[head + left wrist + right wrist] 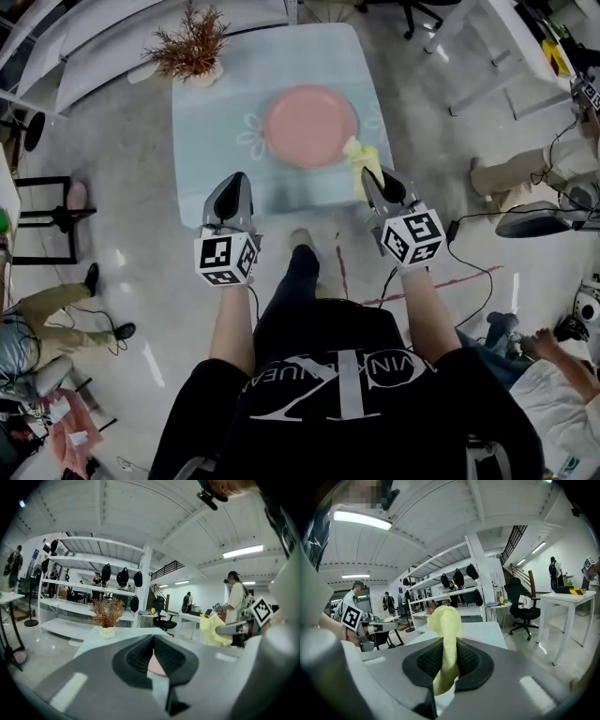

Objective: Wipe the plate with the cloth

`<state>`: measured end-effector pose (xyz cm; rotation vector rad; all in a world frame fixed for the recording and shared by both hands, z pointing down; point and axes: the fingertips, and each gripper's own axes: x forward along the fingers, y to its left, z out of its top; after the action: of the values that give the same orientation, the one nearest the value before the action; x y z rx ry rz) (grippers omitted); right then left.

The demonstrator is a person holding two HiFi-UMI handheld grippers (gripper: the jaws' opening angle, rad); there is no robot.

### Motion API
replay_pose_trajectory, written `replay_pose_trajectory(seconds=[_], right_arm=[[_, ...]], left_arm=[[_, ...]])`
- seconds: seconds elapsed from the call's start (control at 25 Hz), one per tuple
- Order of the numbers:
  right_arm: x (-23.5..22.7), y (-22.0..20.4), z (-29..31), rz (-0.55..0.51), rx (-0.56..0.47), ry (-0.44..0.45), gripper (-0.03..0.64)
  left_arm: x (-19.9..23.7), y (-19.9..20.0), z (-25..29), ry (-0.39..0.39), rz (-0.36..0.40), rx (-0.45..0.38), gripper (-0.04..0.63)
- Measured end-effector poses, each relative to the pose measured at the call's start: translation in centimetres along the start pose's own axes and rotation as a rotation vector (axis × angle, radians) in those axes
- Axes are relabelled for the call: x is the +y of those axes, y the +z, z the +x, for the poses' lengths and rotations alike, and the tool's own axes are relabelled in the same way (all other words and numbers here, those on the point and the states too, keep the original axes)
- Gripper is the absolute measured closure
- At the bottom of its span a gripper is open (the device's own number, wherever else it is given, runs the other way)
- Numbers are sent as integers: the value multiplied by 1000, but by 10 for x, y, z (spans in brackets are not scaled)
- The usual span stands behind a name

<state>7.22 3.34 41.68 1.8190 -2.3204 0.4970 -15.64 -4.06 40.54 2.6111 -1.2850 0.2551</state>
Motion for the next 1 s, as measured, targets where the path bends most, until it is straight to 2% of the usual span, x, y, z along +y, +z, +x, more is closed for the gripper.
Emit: replay_pose_trajectory(seconds=[0.36, 0.68, 1.0], right_arm=[[0, -10, 71, -24, 77, 49, 574], [-1, -34, 115, -101, 202, 128, 572], [-6, -53, 155, -212, 341, 265, 574]], left_arm=[[33, -16, 47, -17, -14, 41, 595], [30, -40, 79, -36, -38, 103, 595], [23, -65, 107, 24, -97, 187, 595]])
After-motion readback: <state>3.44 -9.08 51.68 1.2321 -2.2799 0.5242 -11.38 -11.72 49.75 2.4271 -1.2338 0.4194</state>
